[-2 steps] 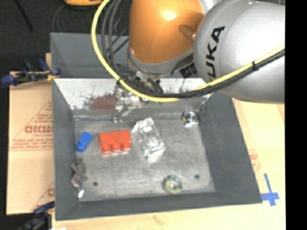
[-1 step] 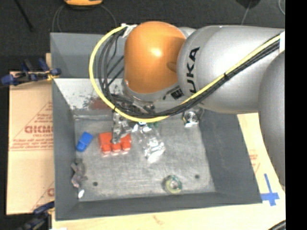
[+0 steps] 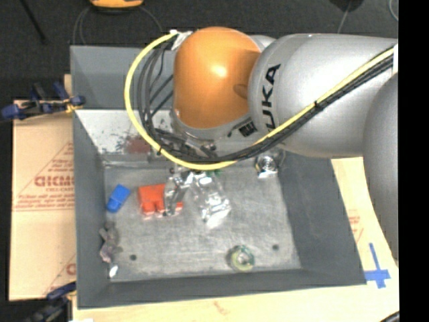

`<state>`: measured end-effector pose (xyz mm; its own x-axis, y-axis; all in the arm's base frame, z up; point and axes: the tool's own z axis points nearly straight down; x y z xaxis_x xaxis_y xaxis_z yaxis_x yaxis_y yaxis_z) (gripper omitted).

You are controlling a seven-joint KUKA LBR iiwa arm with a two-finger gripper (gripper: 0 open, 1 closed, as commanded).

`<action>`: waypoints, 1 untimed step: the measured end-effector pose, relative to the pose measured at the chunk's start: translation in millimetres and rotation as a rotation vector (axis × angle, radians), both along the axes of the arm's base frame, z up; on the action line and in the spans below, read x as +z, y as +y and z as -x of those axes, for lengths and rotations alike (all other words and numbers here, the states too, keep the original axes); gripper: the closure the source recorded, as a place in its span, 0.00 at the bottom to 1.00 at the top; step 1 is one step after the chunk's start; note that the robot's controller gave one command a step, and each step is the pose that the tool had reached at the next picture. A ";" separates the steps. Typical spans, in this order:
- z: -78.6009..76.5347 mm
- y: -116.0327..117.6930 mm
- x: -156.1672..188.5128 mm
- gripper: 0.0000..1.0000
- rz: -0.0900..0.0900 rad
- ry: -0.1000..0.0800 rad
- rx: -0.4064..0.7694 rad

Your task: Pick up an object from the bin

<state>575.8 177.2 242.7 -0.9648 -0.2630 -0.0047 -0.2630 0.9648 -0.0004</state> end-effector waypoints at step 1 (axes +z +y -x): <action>-20.3 -52.3 -109.0 0.00 0.002 0.008 -0.105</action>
Offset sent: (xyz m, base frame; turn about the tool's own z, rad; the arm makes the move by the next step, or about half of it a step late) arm 0.0206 -0.0492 -0.1046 0.0973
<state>596.1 124.9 133.7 -0.9870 -0.1606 0.0039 -0.1606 0.9870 -0.0004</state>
